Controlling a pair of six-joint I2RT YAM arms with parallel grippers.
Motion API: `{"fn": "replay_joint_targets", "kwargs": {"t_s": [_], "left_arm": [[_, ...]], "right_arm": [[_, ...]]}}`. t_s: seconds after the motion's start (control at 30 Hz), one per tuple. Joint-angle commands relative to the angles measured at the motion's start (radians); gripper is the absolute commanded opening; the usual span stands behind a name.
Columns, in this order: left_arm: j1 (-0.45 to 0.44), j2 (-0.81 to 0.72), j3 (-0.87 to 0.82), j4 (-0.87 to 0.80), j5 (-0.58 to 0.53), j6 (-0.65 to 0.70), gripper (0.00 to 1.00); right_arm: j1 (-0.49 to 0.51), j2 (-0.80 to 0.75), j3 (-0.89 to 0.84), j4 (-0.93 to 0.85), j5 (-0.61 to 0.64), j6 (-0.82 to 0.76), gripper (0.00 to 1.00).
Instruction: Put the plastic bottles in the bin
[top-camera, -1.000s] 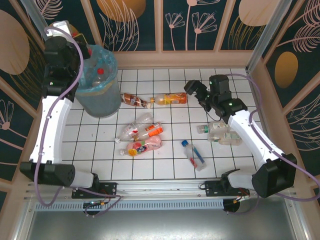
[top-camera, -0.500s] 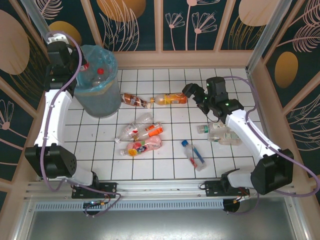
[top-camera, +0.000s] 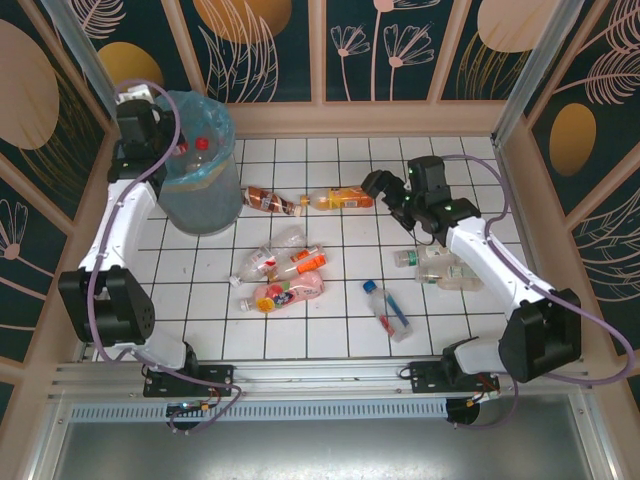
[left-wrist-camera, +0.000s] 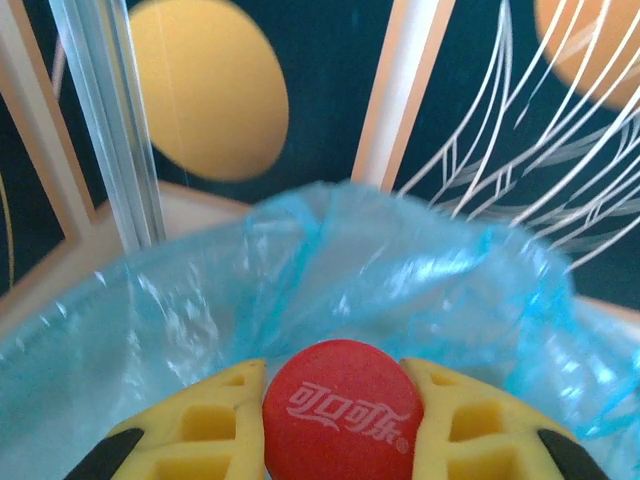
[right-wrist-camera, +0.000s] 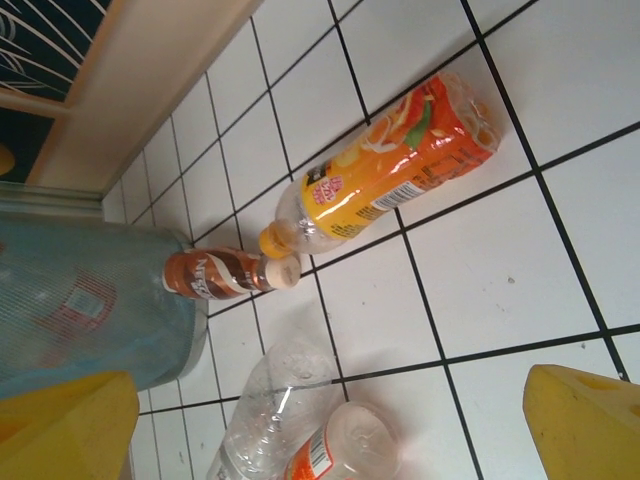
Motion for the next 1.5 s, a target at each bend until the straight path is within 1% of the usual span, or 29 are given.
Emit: {"fn": "replay_joint_targets", "kwargs": {"t_s": [0.0,0.23,0.47,0.6,0.93,1.0,1.27,1.33,1.37,1.47], "left_arm": [[0.001,0.01,-0.046,0.032,0.031,0.013,0.0],[0.0,0.044,-0.103,0.048,0.017,0.033,0.0],[0.004,0.101,-0.086,0.011,0.007,0.029,0.0],[0.011,0.103,-0.091,0.002,0.012,0.022,0.0],[0.028,0.123,-0.116,-0.001,0.046,0.004,0.0],[0.031,0.155,-0.121,-0.001,0.052,0.003,0.0],[0.045,0.181,-0.111,-0.016,0.093,-0.01,0.01],[0.046,0.174,-0.101,-0.018,0.106,-0.01,0.07],[0.046,0.165,-0.091,-0.021,0.118,-0.009,0.13],[0.046,0.113,-0.048,-0.042,0.138,-0.016,0.35]], "right_arm": [[0.021,0.025,-0.011,0.022,-0.008,0.008,0.99],[0.046,0.057,-0.001,0.021,-0.002,0.009,0.99],[0.052,0.071,0.008,0.012,0.001,0.002,0.99],[0.052,0.071,0.006,0.012,0.001,-0.002,0.99],[0.053,0.064,0.002,0.006,0.0,0.001,0.99],[0.053,0.058,0.001,0.003,0.005,0.001,0.99],[0.055,0.045,-0.011,0.006,0.007,0.007,0.99],[0.055,0.045,-0.011,0.004,0.009,0.007,0.99],[0.055,0.044,-0.009,0.003,0.009,0.005,0.99],[0.056,0.049,-0.006,0.005,0.009,0.007,0.99]]}}
